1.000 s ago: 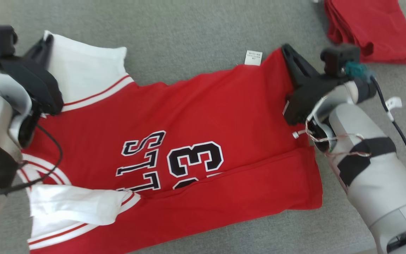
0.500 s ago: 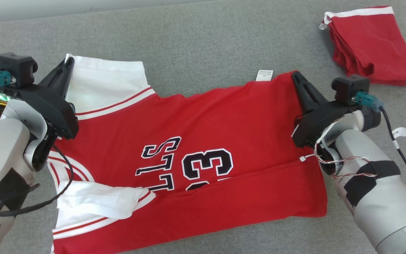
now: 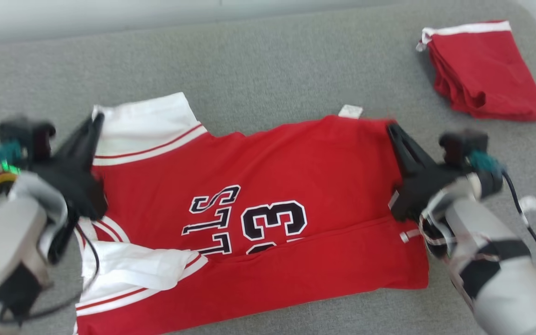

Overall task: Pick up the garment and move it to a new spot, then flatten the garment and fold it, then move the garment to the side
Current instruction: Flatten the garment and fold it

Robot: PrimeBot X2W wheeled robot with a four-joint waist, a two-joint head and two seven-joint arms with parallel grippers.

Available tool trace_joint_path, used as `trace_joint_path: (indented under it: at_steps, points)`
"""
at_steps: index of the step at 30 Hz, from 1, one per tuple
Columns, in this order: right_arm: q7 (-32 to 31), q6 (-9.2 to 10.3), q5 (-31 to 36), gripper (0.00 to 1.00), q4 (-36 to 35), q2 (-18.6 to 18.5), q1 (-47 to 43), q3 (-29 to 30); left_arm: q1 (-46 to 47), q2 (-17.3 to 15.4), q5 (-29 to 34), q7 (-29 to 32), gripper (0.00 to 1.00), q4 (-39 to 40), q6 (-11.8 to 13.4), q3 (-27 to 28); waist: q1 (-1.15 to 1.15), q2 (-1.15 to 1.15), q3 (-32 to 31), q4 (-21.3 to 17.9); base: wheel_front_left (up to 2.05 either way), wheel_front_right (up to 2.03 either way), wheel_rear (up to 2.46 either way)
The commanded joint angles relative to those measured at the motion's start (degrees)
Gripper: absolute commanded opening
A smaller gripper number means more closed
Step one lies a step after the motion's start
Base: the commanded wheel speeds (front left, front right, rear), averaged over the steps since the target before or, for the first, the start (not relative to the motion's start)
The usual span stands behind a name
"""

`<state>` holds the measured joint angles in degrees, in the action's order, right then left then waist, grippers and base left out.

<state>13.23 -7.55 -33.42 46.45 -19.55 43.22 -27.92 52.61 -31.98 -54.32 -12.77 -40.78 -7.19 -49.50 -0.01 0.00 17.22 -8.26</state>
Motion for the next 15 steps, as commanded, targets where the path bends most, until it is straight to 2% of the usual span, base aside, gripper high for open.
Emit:
trace_joint_path:
  at_steps: [1,5,9,15]
  points:
    - [0.49,0.16,-0.59,0.00,-0.47,-0.21,-1.27,0.07,-1.65,-0.29,-0.76,-0.51,0.00,0.61,0.25,0.23,0.01,0.00,-1.40,0.69,0.00,0.00,0.00]
    - [1.07,0.16,-2.16,0.00,-3.06,-2.34,-6.16,1.66,-7.93,-1.53,-0.93,-1.87,0.00,6.57,2.31,1.44,0.01,0.00,-3.48,2.08,0.00,0.00,0.00]
    - [1.52,0.16,-3.54,0.00,-6.24,-4.06,-11.37,3.69,-15.01,-2.23,0.01,-2.38,0.00,14.39,5.40,3.31,0.01,0.00,-5.35,3.45,0.00,0.00,0.00]
    - [1.66,0.16,-4.98,0.00,-10.90,-5.51,-18.55,7.59,-26.63,-2.40,2.85,-2.45,0.00,26.55,10.47,9.87,0.01,0.00,-6.95,4.97,0.00,0.00,0.00]
